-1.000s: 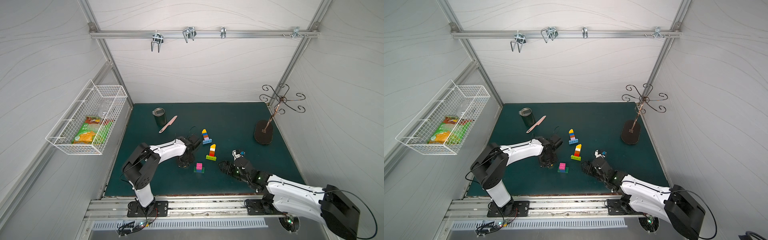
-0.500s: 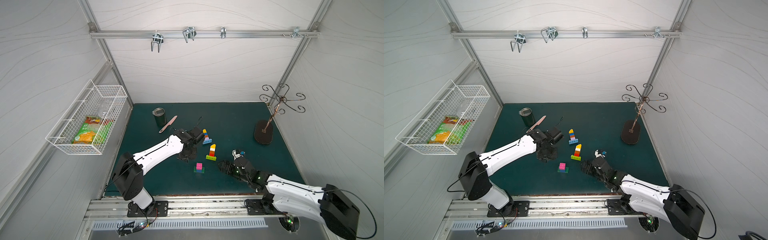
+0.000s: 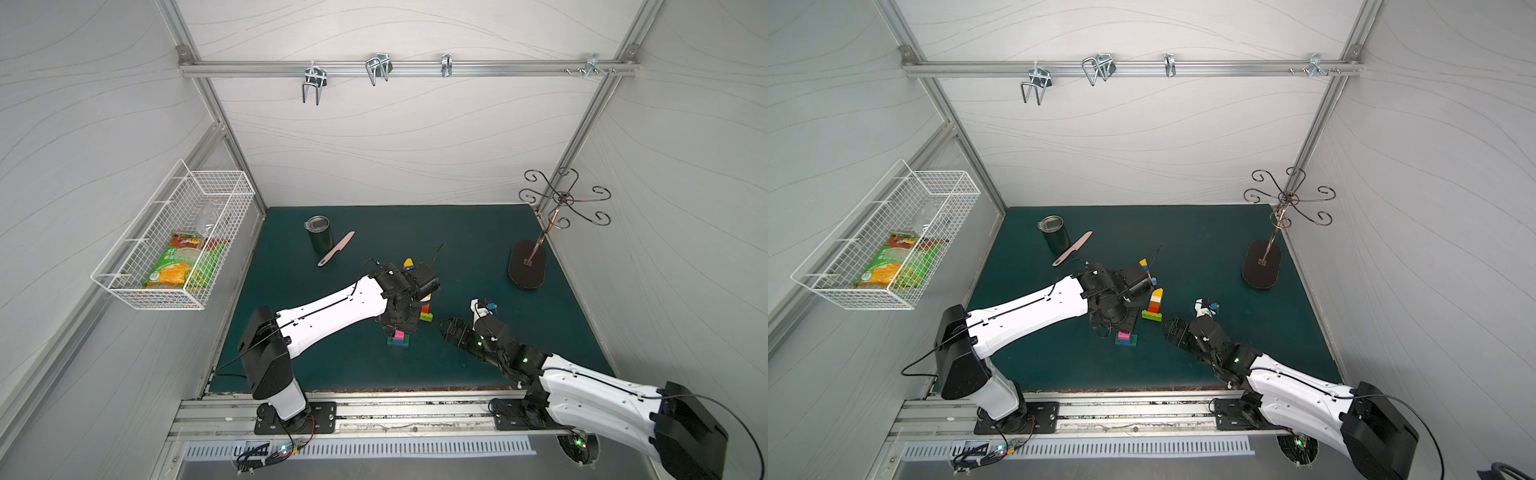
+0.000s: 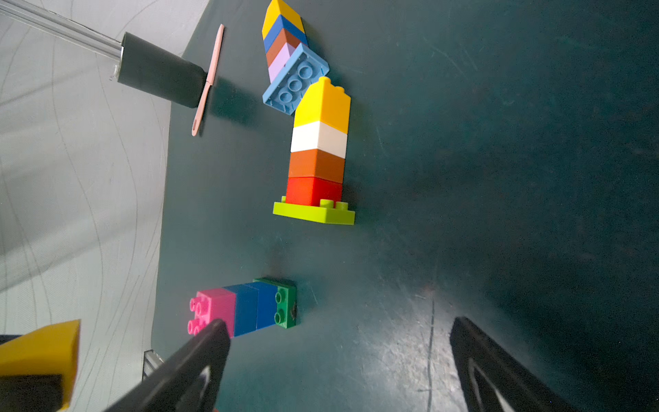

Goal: Assemble the number 1 with lego
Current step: Pick up the lego brick from the center of the board, then assemble the lego brick with the lego brick.

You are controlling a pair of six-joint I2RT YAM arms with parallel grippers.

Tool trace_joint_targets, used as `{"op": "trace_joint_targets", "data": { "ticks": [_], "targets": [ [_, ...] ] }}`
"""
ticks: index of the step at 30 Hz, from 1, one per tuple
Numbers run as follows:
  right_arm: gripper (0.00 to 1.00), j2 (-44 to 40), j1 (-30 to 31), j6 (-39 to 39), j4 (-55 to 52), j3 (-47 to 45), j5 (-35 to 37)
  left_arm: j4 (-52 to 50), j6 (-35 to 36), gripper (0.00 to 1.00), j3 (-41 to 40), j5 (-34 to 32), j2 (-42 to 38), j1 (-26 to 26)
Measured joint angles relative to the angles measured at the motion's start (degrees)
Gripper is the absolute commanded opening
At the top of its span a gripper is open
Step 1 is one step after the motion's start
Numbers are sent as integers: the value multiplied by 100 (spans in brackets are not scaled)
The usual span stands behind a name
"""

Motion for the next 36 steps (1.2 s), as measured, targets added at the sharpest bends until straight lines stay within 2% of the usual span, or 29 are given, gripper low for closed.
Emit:
{"op": "trace_joint_targets", "data": {
  "ticks": [22, 36],
  "targets": [
    [99, 90, -37, 0, 22, -28, -46, 894, -144, 10, -916, -131, 59, 2],
    [99, 249, -46, 0, 68, -28, -107, 990, -306, 10, -931, -170, 107, 2]
  ]
}}
